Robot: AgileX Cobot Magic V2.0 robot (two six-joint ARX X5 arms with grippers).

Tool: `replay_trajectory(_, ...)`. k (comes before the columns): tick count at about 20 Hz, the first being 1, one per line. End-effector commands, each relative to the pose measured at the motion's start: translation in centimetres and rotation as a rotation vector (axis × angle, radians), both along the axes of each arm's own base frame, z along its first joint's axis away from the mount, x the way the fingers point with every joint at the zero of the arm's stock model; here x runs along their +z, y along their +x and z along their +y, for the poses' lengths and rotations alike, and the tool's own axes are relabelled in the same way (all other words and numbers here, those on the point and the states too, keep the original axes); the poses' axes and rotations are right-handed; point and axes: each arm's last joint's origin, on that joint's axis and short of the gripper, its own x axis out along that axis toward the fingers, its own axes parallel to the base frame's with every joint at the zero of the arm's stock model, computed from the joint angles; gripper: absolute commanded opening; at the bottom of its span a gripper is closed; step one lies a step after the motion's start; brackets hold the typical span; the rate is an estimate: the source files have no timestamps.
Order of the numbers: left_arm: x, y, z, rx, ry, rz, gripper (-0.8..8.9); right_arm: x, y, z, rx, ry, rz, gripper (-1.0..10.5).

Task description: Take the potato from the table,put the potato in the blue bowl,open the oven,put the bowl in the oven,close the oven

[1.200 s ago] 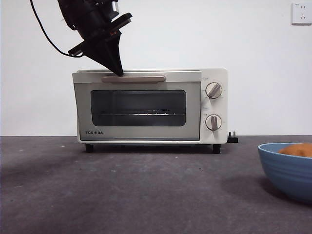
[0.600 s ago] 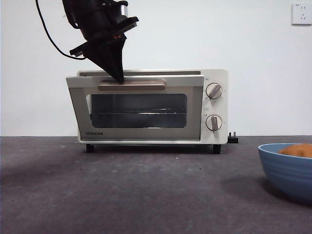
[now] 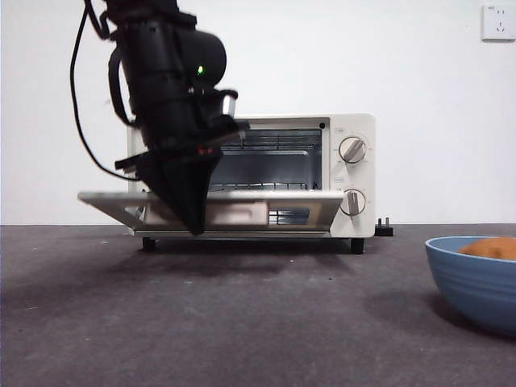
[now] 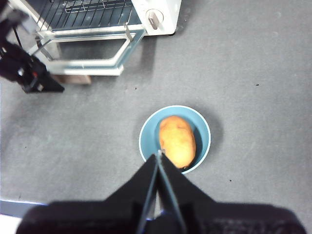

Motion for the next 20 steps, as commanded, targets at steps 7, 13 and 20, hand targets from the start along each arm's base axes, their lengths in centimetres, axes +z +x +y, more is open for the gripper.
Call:
replay_trajectory(7, 0.8, 1.2, 0.3, 0.048, 0.013, -0.143, -0.06, 0.2, 0.1, 0.0, -0.008, 0.012, -0.023, -0.1)
replay_trajectory(13, 0.6, 0.4, 0.2, 0.030, 0.050, -0.078, -0.06, 0.1, 0.0, 0.0, -0.008, 0.005, -0.009, -0.1)
replay_trajectory(20, 0.4, -1.1, -0.2, -0.040, 0.059, 0.038, -0.06, 0.0, -0.1, -0.1, -0.009, -0.002, 0.004, -0.1)
